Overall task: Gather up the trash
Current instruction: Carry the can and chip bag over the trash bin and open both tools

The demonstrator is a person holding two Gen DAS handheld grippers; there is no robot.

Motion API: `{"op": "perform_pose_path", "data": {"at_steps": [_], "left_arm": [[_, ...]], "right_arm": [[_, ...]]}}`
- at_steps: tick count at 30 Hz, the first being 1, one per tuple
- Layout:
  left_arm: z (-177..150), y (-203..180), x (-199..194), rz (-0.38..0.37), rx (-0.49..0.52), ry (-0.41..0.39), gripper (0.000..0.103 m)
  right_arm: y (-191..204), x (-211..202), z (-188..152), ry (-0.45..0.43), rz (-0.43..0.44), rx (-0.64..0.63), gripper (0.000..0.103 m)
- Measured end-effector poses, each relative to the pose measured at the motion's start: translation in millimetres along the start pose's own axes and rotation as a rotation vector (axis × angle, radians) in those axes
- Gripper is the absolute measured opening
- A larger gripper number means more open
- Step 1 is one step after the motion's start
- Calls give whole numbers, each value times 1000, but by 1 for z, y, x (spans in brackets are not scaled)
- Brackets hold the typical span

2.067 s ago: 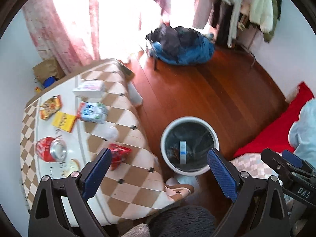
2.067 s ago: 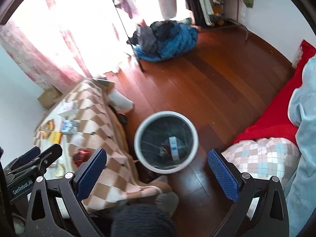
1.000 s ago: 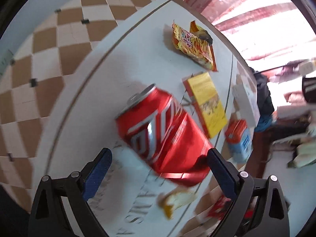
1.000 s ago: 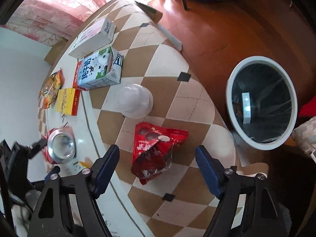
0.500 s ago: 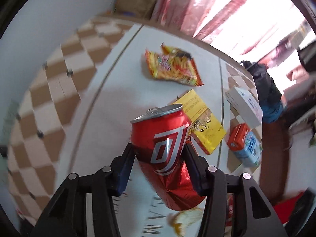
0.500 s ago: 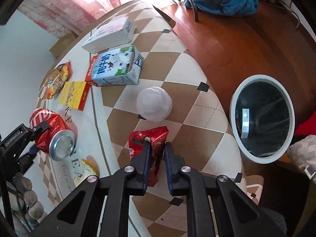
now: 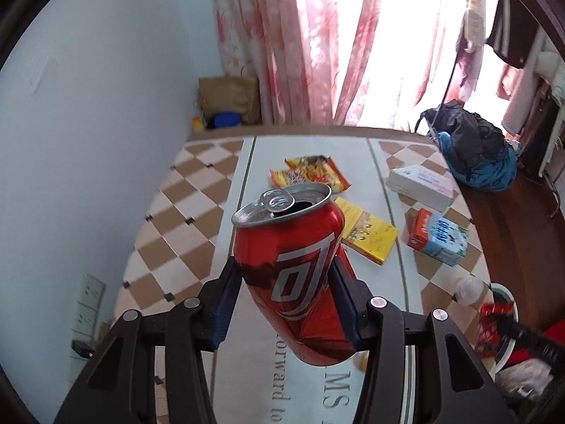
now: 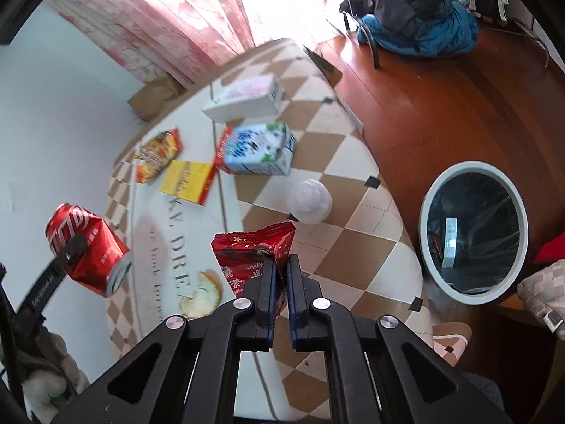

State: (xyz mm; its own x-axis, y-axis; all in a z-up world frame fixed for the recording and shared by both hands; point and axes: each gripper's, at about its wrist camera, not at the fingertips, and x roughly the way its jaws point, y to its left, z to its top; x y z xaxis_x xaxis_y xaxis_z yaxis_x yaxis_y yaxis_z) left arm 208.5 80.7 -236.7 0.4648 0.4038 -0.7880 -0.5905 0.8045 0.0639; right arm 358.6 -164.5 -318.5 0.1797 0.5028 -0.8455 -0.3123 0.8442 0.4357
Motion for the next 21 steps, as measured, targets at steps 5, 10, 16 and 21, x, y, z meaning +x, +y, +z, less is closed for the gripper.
{"op": "perform_pose_path", "data": {"at_steps": [5,10,16,21], "left_arm": [[-2,-19,-40,-29,62,-62,46],[7,-55,-87,-90,128,-149,46],[18,-121,-129,-209,196,-219,46],[12,-197,-133,-315,278,-191,46]], "right_arm": [[-1,-37,1,-47,34,-16,5],[-14,-90,2,-132,31,-41,5],[-70,-147,7,-212,2,6,5],[-144,-169,8,-225,-54,85,5]]}}
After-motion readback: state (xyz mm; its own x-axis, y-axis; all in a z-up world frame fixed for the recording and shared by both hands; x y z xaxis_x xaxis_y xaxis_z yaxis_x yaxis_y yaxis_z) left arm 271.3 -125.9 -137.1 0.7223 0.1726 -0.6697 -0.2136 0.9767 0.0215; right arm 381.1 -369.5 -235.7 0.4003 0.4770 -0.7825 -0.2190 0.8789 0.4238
